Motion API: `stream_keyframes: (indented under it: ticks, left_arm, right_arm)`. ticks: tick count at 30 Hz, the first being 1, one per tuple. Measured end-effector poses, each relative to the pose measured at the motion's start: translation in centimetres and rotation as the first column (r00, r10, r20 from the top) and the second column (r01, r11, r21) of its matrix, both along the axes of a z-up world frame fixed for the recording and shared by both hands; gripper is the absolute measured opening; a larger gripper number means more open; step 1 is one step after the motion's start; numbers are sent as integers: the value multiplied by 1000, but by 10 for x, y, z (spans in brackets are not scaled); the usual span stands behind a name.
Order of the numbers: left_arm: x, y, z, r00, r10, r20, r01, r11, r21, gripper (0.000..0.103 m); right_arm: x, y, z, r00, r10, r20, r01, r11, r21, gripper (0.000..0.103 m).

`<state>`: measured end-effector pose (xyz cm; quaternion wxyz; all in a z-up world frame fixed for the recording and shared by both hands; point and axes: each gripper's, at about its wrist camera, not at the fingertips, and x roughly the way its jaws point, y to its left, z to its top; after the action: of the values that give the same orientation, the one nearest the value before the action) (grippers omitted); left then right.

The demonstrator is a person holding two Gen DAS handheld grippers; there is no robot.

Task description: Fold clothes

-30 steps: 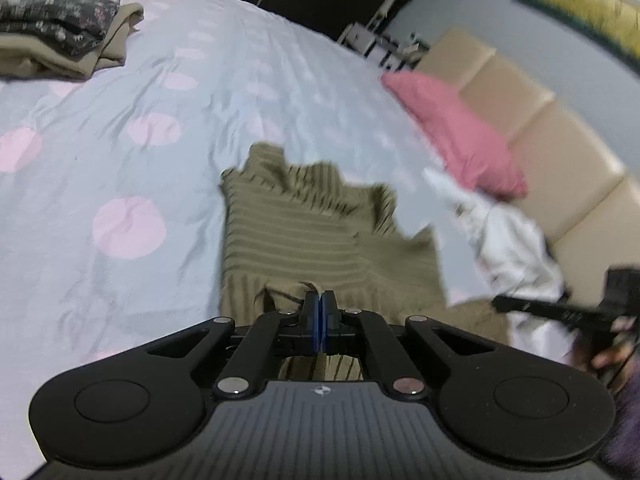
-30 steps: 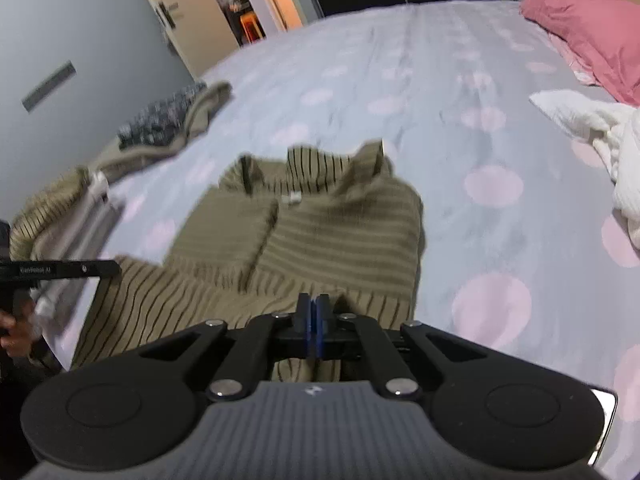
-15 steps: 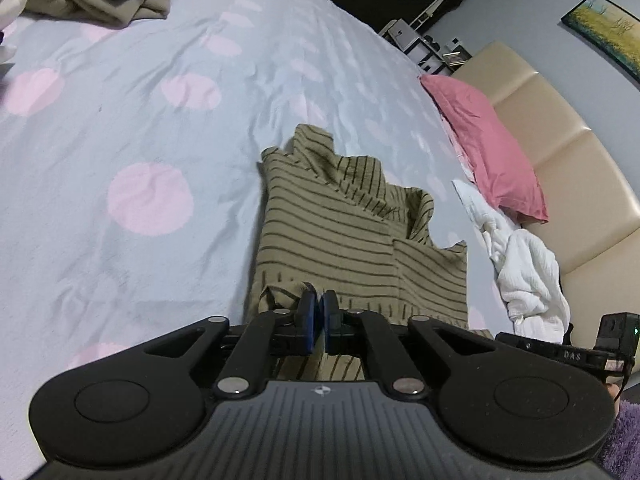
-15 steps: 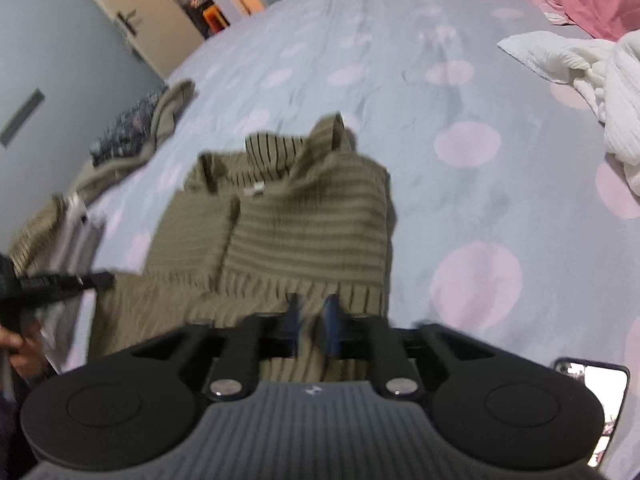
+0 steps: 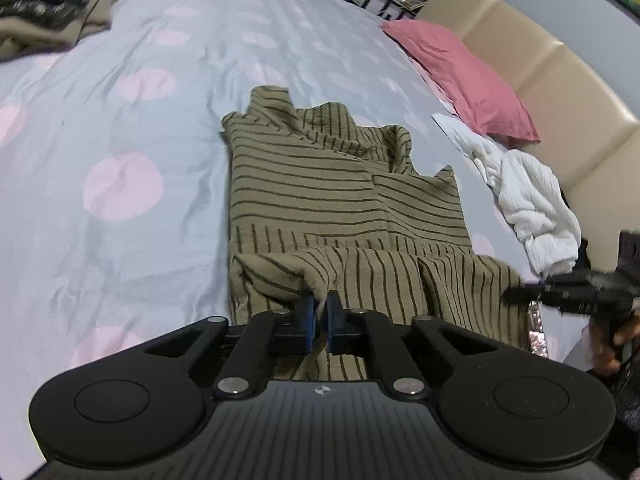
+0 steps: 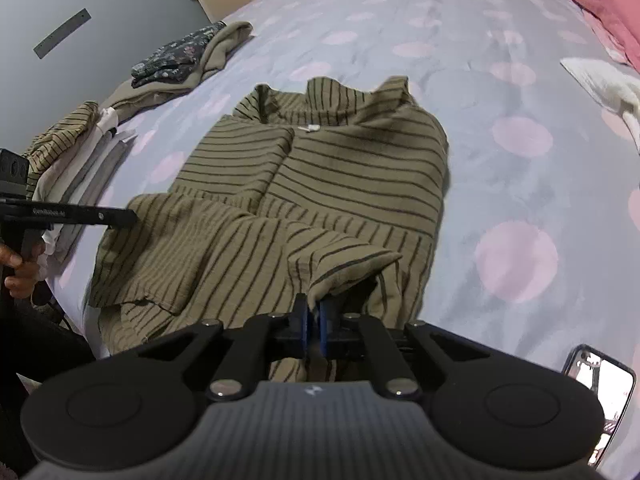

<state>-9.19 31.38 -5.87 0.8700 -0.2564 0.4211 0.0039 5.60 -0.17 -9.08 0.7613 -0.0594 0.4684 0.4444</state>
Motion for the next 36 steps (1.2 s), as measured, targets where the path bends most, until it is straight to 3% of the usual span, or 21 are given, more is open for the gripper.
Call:
stream_keyframes:
  ticks: [4, 10, 15, 20, 22, 26, 27, 33, 36]
  left_arm:
    - [0, 7, 10, 998, 21, 55, -19, 999, -28, 1]
    - [6, 32, 21, 979, 138, 149, -110, 978, -179, 0]
    - [15, 45, -3, 968, 227, 104, -199, 953, -226, 0]
    - [19, 40, -27, 975, 222, 16, -217, 962, -169, 4]
    - [17, 42, -28, 972, 236, 1, -233, 961, -150, 12]
    - [0, 37, -16, 968, 249, 11, -246, 963, -109, 45]
    - [-5, 34, -12, 968, 252, 12, -250, 964, -88, 47]
    - [-24, -1, 9, 985, 171, 6, -171, 982, 77, 47]
    - [-33, -19, 17, 990, 140, 14, -141, 981, 130, 47]
  right_arm:
    - [12, -4, 14, 998, -57, 8, 56, 996, 76, 4]
    - [41, -7, 28, 988, -149, -31, 152, 975, 164, 4]
    - [61, -9, 16, 975, -219, -32, 221, 967, 127, 4]
    - [62, 0, -9, 977, -211, -16, 211, 977, 25, 5]
    - [61, 3, -12, 977, -212, 1, 212, 977, 1, 16]
    - [57, -6, -7, 972, -235, -9, 236, 971, 28, 31]
    - [54, -10, -5, 969, -245, -14, 246, 969, 32, 36]
    - [21, -23, 5, 967, -254, -5, 254, 967, 15, 36]
    - [-8, -16, 15, 981, -180, 76, 181, 984, -3, 36]
